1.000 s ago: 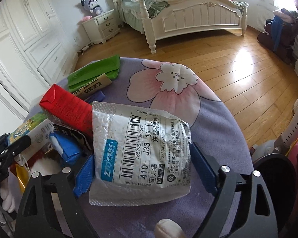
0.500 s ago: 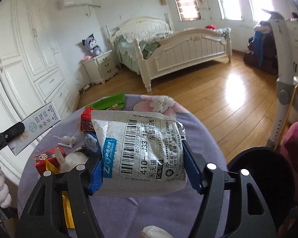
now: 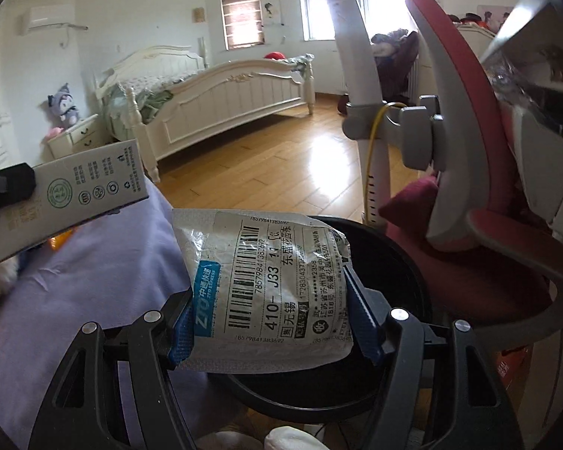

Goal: Collect trash
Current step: 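Grasp white parcel bag with right gripper while left gripper grasps blue milk carton, drop both into bin, then grasp green wrapper with right gripper while left gripper grasps clear plastic tray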

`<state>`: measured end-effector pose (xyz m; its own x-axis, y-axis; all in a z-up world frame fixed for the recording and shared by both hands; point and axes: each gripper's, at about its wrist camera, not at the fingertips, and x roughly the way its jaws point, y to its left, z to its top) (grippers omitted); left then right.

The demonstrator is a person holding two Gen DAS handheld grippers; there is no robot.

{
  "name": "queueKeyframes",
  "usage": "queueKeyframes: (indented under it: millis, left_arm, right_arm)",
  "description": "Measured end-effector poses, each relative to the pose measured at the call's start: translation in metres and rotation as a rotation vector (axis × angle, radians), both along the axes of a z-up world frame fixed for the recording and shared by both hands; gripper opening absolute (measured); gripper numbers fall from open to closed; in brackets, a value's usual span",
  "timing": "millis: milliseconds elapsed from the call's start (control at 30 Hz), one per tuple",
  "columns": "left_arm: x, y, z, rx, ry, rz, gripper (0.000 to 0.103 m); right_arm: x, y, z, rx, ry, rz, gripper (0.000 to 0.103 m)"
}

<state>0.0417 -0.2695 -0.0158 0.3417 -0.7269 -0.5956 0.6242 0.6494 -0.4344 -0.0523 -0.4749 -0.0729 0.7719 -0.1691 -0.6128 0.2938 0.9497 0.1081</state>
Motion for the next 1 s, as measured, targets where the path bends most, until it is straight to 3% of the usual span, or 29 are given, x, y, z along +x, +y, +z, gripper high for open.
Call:
queueKeyframes:
  millis: [133,300,367,400,467,533,767,1000]
  left_arm:
    - [0.017,-0.048,-0.028,0.033,0.062,-0.053,0.051]
    - [0.024,-0.078,-0.040,0.057,0.075,-0.081,0.051]
    - [0.025,-0.088,-0.042,0.073,0.047,-0.082,0.051]
    - [0.025,-0.090,-0.041,0.083,0.032,-0.082,0.051]
    - [0.023,-0.089,-0.035,0.086,0.014,-0.081,0.072]
    - [0.018,-0.079,-0.025,0.064,-0.017,-0.071,0.077]
    - [-0.004,-0.018,0.022,0.015,-0.111,-0.004,0.077]
    - [-0.011,0.101,0.070,0.012,-0.218,0.241,0.077]
  right_arm:
    - [0.005,-0.026,-0.026,0.055,0.052,-0.035,0.067]
    - [0.003,-0.032,-0.039,0.095,0.073,-0.055,0.071]
    - [0.003,-0.033,-0.040,0.104,0.076,-0.059,0.083]
    - [0.005,-0.035,-0.040,0.106,0.077,-0.060,0.097]
    - [0.004,-0.035,-0.037,0.117,0.077,-0.054,0.098]
    - [0.002,-0.035,-0.034,0.119,0.072,-0.047,0.098]
    - [-0.006,-0.015,-0.011,0.129,0.002,0.017,0.098]
    - [0.024,0.039,0.044,0.079,-0.069,0.214,0.098]
